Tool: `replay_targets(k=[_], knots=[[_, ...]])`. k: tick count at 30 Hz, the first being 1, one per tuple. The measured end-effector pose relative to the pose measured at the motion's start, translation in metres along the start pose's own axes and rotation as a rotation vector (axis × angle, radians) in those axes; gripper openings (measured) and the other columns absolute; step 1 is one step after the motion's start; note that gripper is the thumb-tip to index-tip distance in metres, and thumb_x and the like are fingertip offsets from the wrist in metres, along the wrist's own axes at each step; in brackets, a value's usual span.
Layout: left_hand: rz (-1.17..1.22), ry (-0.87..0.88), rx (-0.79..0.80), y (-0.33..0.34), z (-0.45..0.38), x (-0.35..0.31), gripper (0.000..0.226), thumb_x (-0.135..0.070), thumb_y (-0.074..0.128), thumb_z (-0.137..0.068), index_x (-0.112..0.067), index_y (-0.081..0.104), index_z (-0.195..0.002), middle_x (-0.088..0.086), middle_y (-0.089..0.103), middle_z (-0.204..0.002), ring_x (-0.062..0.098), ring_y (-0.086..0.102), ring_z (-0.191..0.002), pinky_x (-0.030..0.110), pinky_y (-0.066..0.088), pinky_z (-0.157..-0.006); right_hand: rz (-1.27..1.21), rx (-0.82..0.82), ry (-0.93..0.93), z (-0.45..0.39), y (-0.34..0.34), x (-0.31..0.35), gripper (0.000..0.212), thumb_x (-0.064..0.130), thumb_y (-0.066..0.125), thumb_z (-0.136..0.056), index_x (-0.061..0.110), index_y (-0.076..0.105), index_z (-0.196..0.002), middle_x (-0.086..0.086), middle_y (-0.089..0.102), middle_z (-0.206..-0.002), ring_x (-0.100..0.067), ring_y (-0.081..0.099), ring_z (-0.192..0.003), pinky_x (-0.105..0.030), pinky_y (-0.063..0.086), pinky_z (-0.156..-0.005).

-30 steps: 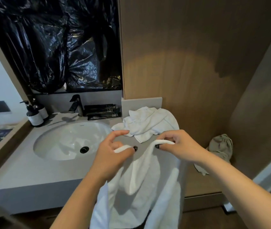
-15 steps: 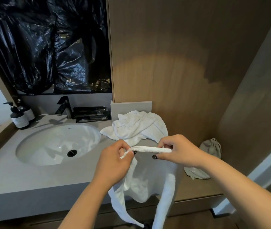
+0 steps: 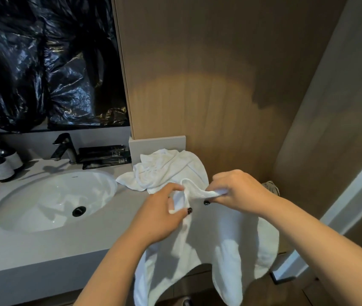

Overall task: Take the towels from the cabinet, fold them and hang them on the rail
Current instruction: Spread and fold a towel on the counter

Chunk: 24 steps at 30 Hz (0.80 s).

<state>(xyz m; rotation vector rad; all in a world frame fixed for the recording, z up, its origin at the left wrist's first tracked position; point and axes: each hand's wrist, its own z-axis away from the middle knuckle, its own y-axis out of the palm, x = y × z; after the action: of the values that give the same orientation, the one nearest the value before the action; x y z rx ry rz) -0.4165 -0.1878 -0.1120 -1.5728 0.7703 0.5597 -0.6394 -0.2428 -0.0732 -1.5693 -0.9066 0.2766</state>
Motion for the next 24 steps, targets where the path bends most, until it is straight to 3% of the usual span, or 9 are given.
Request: replay_targets(k=[2, 4, 6, 8, 12, 19, 24], knots=[[-0.032, 0.043, 0.044, 0.010, -0.002, -0.005, 0.056, -0.038, 0.071, -0.084, -0.047, 0.045, -0.133, 0.005, 0.050, -0.070, 0.016, 0.056, -0.074, 0.019, 0.034, -0.057, 0.059, -0.003, -0.085, 0.001, 0.002, 0.005, 0.014, 0.032, 0.076, -0.082, 0.024, 0.078, -0.093, 0.014, 0.059, -0.074, -0.014, 0.055, -0.068, -0.032, 0.044, -0.056], [-0.033, 0.081, 0.053, 0.016, -0.003, -0.006, 0.058, -0.036, 0.068, -0.085, -0.047, 0.043, -0.137, -0.005, 0.047, -0.060, 0.007, 0.051, -0.063, 0.021, 0.038, -0.059, 0.090, -0.011, -0.136, 0.003, 0.002, 0.007, 0.011, 0.027, 0.077, -0.080, 0.026, 0.077, -0.091, 0.010, 0.054, -0.069, -0.018, 0.052, -0.063, -0.031, 0.039, -0.051], [-0.041, 0.126, 0.088, 0.021, -0.001, -0.006, 0.043, -0.031, 0.066, -0.086, -0.047, 0.056, -0.124, -0.016, 0.052, -0.059, 0.001, 0.050, -0.062, 0.023, 0.039, -0.060, 0.108, -0.008, -0.160, 0.007, 0.001, 0.009, 0.011, 0.024, 0.078, -0.079, 0.027, 0.077, -0.089, 0.014, 0.044, -0.067, -0.012, 0.043, -0.060, -0.025, 0.031, -0.050], [-0.073, 0.142, 0.095, 0.025, 0.001, -0.005, 0.015, -0.031, 0.061, -0.087, -0.040, 0.065, -0.098, -0.019, 0.055, -0.061, 0.004, 0.052, -0.063, 0.031, 0.044, -0.060, 0.118, 0.024, -0.156, 0.010, 0.001, 0.012, 0.010, 0.024, 0.076, -0.082, 0.027, 0.077, -0.091, 0.014, 0.049, -0.070, -0.010, 0.044, -0.063, -0.024, 0.030, -0.051], [-0.066, 0.092, 0.000, 0.027, 0.007, 0.003, 0.010, -0.028, 0.059, -0.092, -0.029, 0.062, -0.082, -0.018, 0.055, -0.064, 0.011, 0.052, -0.062, 0.036, 0.044, -0.061, 0.086, 0.111, -0.035, 0.017, -0.001, 0.011, 0.016, 0.039, 0.070, -0.087, 0.026, 0.071, -0.096, 0.010, 0.065, -0.089, -0.010, 0.055, -0.081, -0.032, 0.045, -0.065], [-0.019, -0.071, -0.156, 0.010, 0.011, 0.021, 0.020, -0.025, 0.061, -0.093, -0.032, 0.060, -0.073, -0.018, 0.056, -0.058, 0.007, 0.052, -0.058, 0.028, 0.036, -0.055, -0.097, 0.107, 0.219, 0.044, -0.003, -0.022, 0.014, 0.038, 0.075, -0.083, 0.026, 0.069, -0.078, 0.010, 0.063, -0.070, -0.012, 0.057, -0.069, -0.034, 0.044, -0.059], [0.038, -0.190, -0.296, -0.002, 0.013, 0.031, 0.013, -0.021, 0.061, -0.094, -0.027, 0.070, -0.087, -0.009, 0.059, -0.065, 0.008, 0.056, -0.068, 0.028, 0.041, -0.060, -0.086, 0.043, 0.344, 0.058, -0.011, -0.041, 0.021, 0.044, 0.067, -0.088, 0.026, 0.070, -0.077, 0.007, 0.064, -0.070, -0.011, 0.055, -0.063, -0.037, 0.045, -0.058]])
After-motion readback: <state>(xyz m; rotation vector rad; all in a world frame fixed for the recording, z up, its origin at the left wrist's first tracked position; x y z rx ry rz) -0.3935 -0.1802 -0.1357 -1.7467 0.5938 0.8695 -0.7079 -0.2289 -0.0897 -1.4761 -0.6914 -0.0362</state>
